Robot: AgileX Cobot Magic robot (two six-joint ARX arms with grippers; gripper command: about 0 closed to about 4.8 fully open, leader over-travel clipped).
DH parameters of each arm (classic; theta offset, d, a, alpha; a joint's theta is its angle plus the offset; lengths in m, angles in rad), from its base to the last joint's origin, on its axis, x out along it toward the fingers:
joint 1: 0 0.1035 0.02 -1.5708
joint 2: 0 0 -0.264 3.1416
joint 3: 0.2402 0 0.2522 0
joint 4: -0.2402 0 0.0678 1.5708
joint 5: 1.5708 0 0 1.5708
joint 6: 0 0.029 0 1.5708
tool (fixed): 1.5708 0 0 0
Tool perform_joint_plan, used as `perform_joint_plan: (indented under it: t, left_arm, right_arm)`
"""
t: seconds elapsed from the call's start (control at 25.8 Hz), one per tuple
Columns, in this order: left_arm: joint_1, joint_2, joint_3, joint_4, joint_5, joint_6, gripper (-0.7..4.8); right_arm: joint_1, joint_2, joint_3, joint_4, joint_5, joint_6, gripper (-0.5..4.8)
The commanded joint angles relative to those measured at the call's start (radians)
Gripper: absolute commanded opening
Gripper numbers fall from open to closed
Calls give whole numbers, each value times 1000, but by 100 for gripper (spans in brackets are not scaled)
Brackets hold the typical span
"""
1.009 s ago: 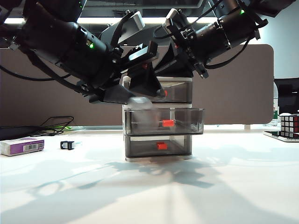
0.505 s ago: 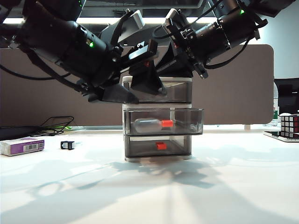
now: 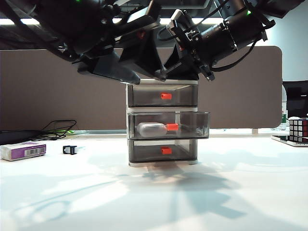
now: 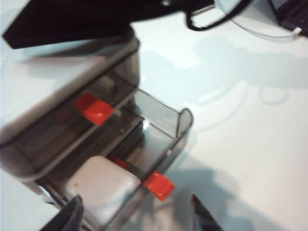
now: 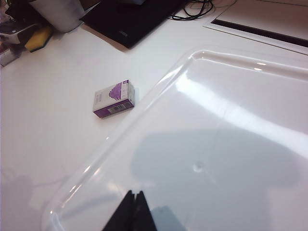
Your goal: Open the second layer of the drawer on the table, pick up the earphone case on the table and put it in, and finally close the drawer.
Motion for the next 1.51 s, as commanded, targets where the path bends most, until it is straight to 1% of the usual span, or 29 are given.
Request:
perform_joint_plan:
  t: [0.04,0.08,0.27,0.47,0.54,0.7,0.78,0.85,0.93,0.97,1.09,1.32,1.51]
  left_arm:
    - [-38,0,-7,-14,-35,-46,267]
    - [-52,0,-17,-10,-44,-60,267]
    - [-125,0,-98,35,-150,-122,263]
    - [-135,3,-184,172,-190,-174,263]
    - [-134,27,-204,267,-192,-172,263]
    - [-134,90,-203,347,-192,-172,263]
    - [-134,156,-200,425,-193,-172,263]
    - [-134,193,-199,475,-208,-171,263]
    - [-132,204,-199,492,-219,-148,263]
    - [-125,204,-199,499,-225,-136,263]
    - [-91,204,-198,520,-220,-134,263]
    - [23,204,-187,527,-98,-135,263]
    - [78,204,-187,532,-63,-134,263]
  right_arm:
    - [6,19,-17,-76,5,15,-5]
    - [6,19,-17,-76,5,15,-5]
    - [6,18,-17,-69,5,14,-5]
    - [6,18,-17,-60,3,15,-5]
    - [6,18,-17,-52,-14,15,-5]
    - [7,18,-17,-50,-25,15,-5]
    - [7,18,-17,-50,-25,15,-5]
    - [7,18,-17,-53,-25,15,-5]
    - [7,18,-17,-57,-25,15,-5]
    - [7,18,-17,-58,-25,15,-5]
    - [7,18,-17,-60,-25,15,-5]
    - [7,18,-17,-59,-25,15,-5]
    - [7,18,-17,-58,-25,14,-5]
